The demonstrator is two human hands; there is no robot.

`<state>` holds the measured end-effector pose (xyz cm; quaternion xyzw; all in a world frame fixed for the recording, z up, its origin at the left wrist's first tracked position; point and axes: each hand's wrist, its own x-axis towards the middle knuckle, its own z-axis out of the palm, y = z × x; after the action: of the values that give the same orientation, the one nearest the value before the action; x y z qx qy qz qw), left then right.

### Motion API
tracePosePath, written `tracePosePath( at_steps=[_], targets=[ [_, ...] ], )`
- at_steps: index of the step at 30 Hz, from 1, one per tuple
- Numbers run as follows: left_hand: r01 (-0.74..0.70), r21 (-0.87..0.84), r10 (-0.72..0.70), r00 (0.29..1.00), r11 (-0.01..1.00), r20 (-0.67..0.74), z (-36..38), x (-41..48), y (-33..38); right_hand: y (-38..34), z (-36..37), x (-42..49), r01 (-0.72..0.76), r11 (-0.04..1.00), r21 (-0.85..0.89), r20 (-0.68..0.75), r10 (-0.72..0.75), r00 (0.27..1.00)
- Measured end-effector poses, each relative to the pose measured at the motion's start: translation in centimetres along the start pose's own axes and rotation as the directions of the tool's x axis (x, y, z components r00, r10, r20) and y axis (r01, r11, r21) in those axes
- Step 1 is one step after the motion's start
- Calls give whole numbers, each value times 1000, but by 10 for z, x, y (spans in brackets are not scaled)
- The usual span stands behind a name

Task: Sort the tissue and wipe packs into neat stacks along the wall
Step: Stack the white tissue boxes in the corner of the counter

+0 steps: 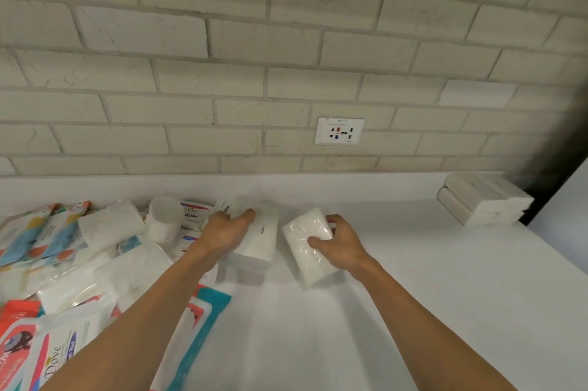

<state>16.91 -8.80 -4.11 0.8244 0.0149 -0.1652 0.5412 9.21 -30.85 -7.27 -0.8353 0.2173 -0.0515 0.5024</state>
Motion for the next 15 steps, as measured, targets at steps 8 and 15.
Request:
tracePosePath(
  at_steps=[8, 15],
  targets=[
    [-45, -46, 47, 998, 998, 35, 40, -21, 36, 16, -60, -23, 38, 951, 308, -160, 13, 987],
    [-58, -122, 78, 983, 991, 165, 113, -27, 72, 40, -143, -34, 60, 921, 386, -240, 37, 970]
  ],
)
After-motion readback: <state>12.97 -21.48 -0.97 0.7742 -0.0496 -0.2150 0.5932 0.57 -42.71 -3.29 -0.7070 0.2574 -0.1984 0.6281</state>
